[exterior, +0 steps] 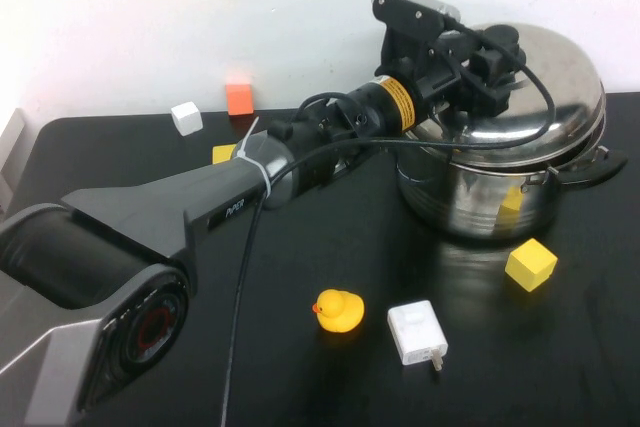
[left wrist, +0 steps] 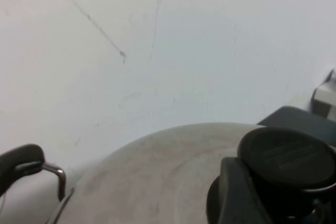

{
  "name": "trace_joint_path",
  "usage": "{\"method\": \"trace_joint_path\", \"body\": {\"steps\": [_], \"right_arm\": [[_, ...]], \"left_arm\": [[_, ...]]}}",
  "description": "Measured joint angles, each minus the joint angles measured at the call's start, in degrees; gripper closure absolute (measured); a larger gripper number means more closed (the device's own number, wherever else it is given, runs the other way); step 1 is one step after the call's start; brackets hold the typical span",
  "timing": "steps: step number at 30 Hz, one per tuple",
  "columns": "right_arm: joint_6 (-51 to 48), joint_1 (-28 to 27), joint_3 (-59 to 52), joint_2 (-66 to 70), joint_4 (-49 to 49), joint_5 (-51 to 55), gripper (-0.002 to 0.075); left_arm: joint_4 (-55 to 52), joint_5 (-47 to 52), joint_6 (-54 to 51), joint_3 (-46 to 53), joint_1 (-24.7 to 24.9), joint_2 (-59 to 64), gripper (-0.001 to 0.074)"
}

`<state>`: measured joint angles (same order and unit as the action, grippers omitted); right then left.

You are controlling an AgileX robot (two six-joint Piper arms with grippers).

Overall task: Cover the pot
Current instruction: Place the pot lid on the pot

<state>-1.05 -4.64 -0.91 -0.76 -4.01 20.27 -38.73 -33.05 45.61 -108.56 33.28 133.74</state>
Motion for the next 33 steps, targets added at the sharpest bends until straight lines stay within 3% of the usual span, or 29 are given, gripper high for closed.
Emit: {"method": "trace_joint_path", "body": {"steps": [11,20,33], "right_arm": [[0.0,0.0,0.0,0.0,0.0,0.0,0.0728],[0.0,0.0,0.0,0.0,0.0,0.0,0.0728],[0.0,0.0,0.0,0.0,0.0,0.0,0.0728]], "left_arm": [[-3.4,0.7,0.7,0.0,0.0,0.1,0.0414],[-19.7,4.9,10.5,-1.0,0.6,-0.6,0.0414],[-19.1,5.6,17.5,-1.1,1.0,-0.4,0.0414]]}}
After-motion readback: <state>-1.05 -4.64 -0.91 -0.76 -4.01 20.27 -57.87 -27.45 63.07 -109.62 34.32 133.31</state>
